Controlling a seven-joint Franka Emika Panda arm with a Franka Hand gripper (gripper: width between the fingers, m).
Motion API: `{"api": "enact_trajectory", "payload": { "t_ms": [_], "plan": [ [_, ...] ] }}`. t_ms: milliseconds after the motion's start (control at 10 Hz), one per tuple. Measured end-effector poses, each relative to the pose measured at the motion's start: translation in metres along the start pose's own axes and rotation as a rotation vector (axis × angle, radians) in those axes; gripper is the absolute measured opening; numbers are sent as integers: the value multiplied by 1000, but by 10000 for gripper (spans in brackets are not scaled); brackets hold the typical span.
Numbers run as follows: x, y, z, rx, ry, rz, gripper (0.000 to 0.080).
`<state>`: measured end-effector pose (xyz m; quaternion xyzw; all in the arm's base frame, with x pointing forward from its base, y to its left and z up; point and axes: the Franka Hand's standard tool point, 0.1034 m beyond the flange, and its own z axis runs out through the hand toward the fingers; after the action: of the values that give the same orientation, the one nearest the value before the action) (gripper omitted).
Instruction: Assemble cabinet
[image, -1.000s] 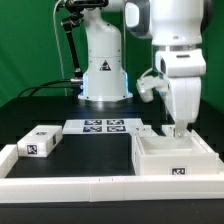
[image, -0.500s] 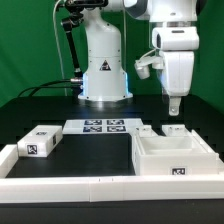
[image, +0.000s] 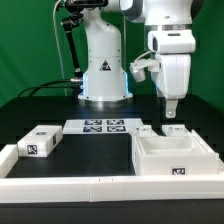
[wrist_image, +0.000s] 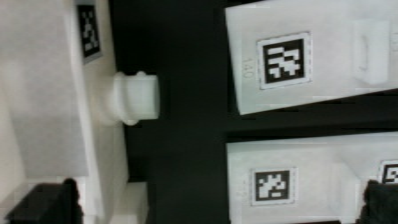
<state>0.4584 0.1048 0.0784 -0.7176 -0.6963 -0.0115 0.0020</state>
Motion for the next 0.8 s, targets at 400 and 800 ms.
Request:
{"api": "enact_trajectory", "payload": {
  "t_ms": [400,800],
  "plan": [
    [35,-32,24,-25,60,-30,796],
    [43,-46,44,-9,84,-18,796]
  ]
}}
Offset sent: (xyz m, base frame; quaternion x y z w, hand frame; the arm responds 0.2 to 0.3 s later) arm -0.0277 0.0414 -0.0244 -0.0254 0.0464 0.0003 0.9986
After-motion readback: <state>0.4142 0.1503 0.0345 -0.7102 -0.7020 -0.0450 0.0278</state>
